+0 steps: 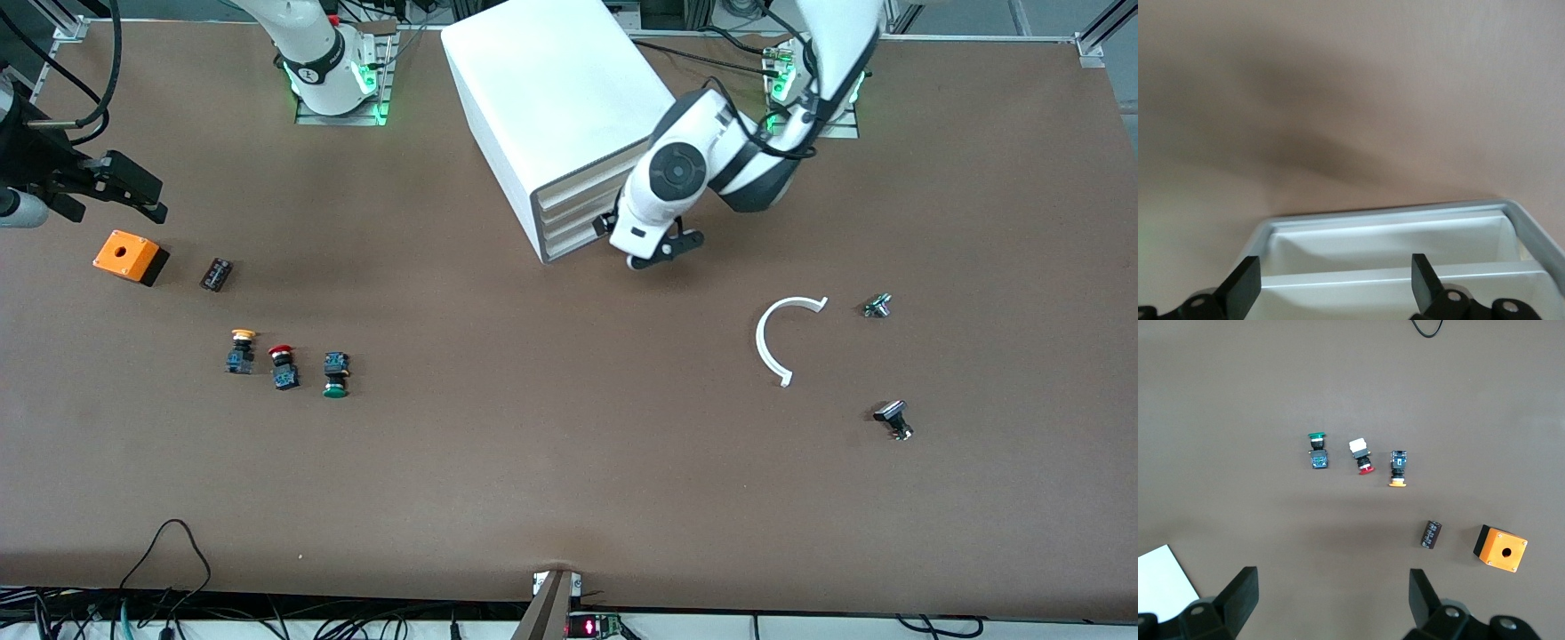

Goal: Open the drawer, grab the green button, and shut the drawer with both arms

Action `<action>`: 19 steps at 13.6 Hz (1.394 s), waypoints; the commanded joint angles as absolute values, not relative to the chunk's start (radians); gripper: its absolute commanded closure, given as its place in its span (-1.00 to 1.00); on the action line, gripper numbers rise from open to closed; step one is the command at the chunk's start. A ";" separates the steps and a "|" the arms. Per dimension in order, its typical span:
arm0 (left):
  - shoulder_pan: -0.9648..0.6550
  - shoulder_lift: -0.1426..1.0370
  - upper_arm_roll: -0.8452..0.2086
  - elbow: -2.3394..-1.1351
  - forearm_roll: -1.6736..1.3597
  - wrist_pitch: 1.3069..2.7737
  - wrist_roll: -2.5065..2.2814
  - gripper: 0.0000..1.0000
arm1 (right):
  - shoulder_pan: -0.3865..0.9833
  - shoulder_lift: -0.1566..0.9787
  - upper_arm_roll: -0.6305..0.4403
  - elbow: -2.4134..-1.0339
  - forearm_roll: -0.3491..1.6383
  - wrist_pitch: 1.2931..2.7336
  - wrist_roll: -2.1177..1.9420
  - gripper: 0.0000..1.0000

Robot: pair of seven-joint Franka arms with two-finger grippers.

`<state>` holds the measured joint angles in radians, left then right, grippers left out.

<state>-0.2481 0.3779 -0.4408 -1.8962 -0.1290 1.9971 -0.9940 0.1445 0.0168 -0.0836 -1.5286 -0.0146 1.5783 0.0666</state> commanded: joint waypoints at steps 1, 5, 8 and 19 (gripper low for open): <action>-0.167 0.364 -0.456 -1.777 -0.023 1.829 -0.898 -0.99 | 0.140 0.029 -0.084 -1.499 -0.012 1.572 0.051 -1.00; -0.068 0.353 -0.453 -1.582 0.101 1.607 -0.719 -0.99 | 0.140 0.029 -0.083 -1.499 -0.011 1.580 0.051 -1.00; 0.061 0.330 -0.454 -1.482 0.112 1.548 -0.447 -0.99 | 0.140 0.029 -0.083 -1.499 -0.011 1.580 0.051 -1.00; -0.061 -0.013 -0.041 -1.717 -0.020 1.701 0.049 -0.99 | 0.140 0.029 -0.081 -1.490 -0.011 1.588 0.066 -1.00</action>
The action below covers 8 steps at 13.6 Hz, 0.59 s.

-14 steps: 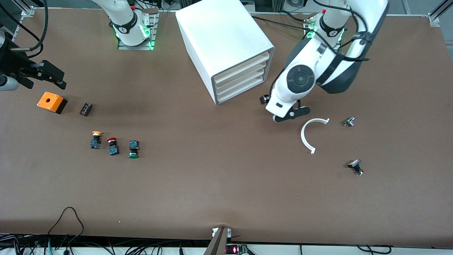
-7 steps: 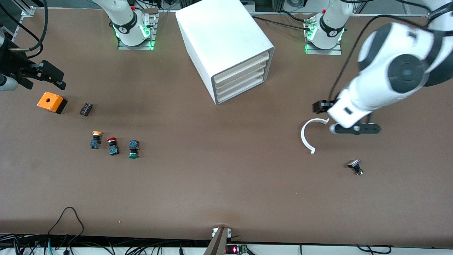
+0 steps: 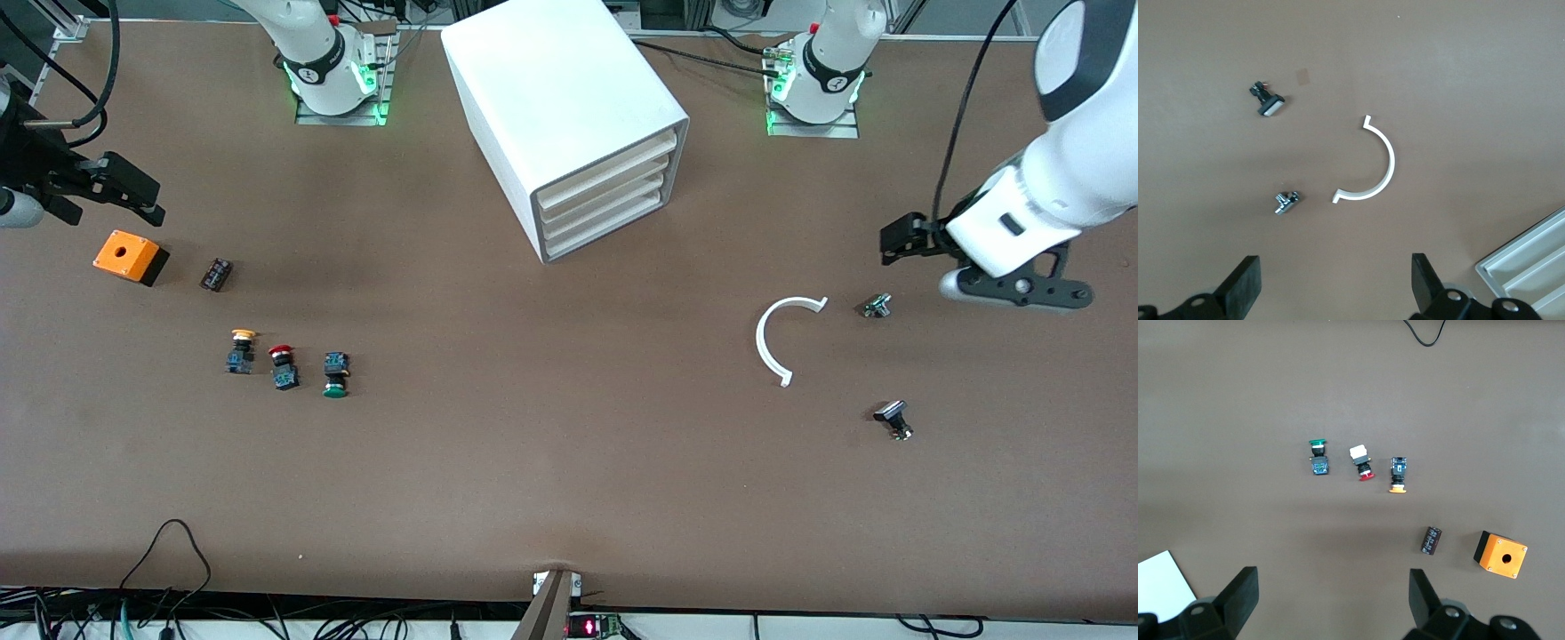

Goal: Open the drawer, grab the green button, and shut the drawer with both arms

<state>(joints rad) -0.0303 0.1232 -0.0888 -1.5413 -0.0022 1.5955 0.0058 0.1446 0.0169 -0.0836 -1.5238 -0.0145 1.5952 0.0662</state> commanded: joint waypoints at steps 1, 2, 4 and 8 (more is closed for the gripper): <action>-0.061 -0.055 -0.035 -1.771 -0.021 1.745 0.035 -0.98 | 0.140 0.029 -0.083 -1.489 -0.011 1.588 0.066 -1.00; -0.060 -0.069 -0.028 -1.795 -0.020 1.762 0.034 -0.98 | 0.140 0.029 -0.084 -1.491 -0.011 1.588 0.066 -1.00; -0.063 -0.064 -0.005 -1.801 -0.018 1.758 0.038 -0.99 | 0.140 0.028 -0.086 -1.489 -0.011 1.588 0.061 -1.00; -0.063 -0.038 -0.025 -1.761 -0.014 1.744 0.051 -0.98 | 0.140 0.028 -0.086 -1.489 -0.012 1.588 0.063 -1.00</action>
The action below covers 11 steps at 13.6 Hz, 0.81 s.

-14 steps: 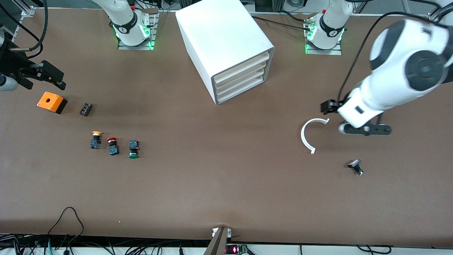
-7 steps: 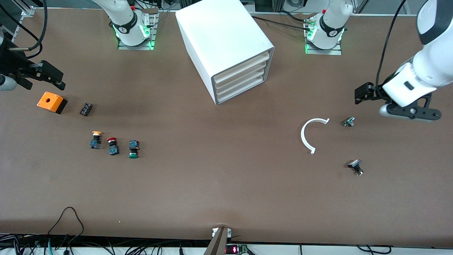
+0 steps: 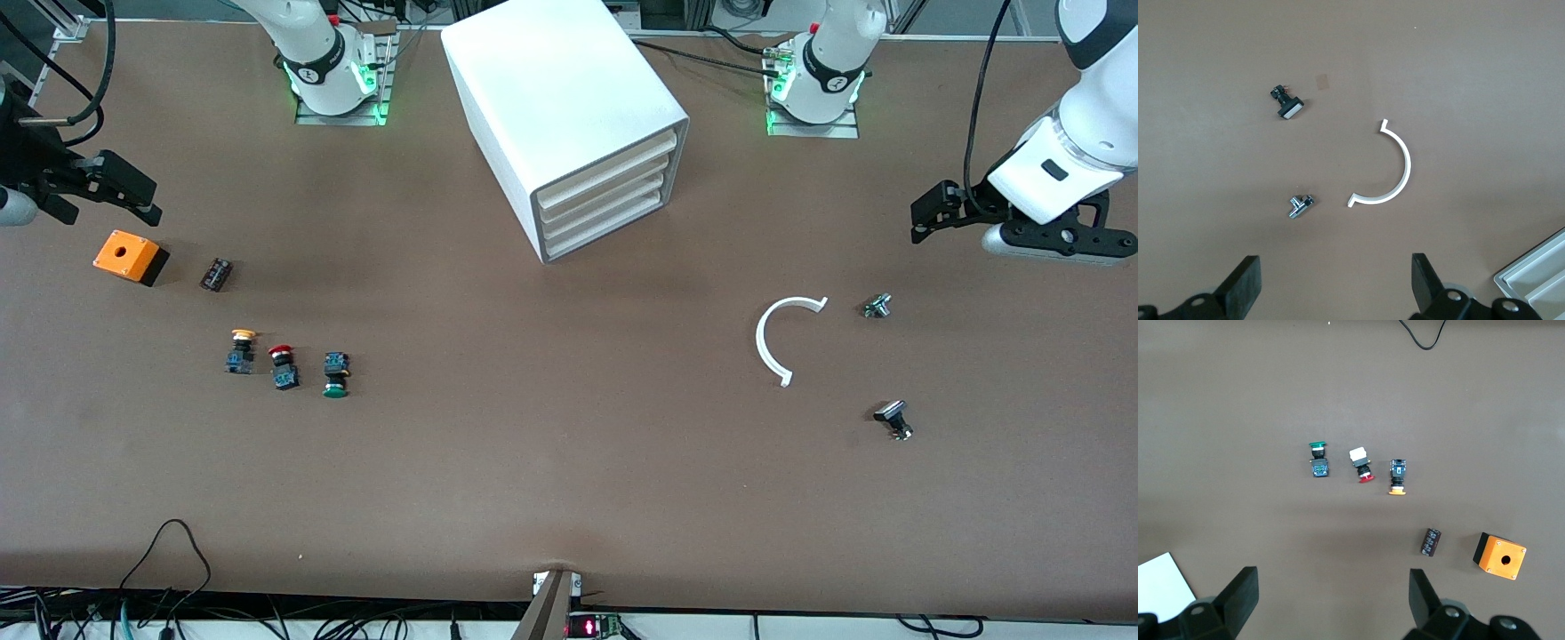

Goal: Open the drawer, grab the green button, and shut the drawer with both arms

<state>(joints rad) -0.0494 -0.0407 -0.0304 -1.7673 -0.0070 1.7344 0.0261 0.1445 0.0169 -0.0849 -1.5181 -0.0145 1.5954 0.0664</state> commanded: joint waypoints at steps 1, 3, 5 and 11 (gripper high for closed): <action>-0.063 -0.038 -0.026 -1.761 -0.014 1.744 0.051 -0.98 | 0.140 0.028 -0.086 -1.491 -0.012 1.588 0.061 -1.00; -0.061 -0.038 -0.026 -1.761 -0.014 1.741 0.054 -0.99 | 0.140 0.028 -0.086 -1.491 -0.014 1.588 0.060 -1.00; -0.061 -0.037 -0.026 -1.761 -0.014 1.740 0.055 -0.98 | 0.140 0.028 -0.086 -1.489 -0.014 1.588 0.061 -1.00; -0.061 -0.038 -0.026 -1.752 -0.015 1.700 0.055 -0.99 | 0.140 0.029 -0.086 -1.489 -0.014 1.588 0.051 -1.00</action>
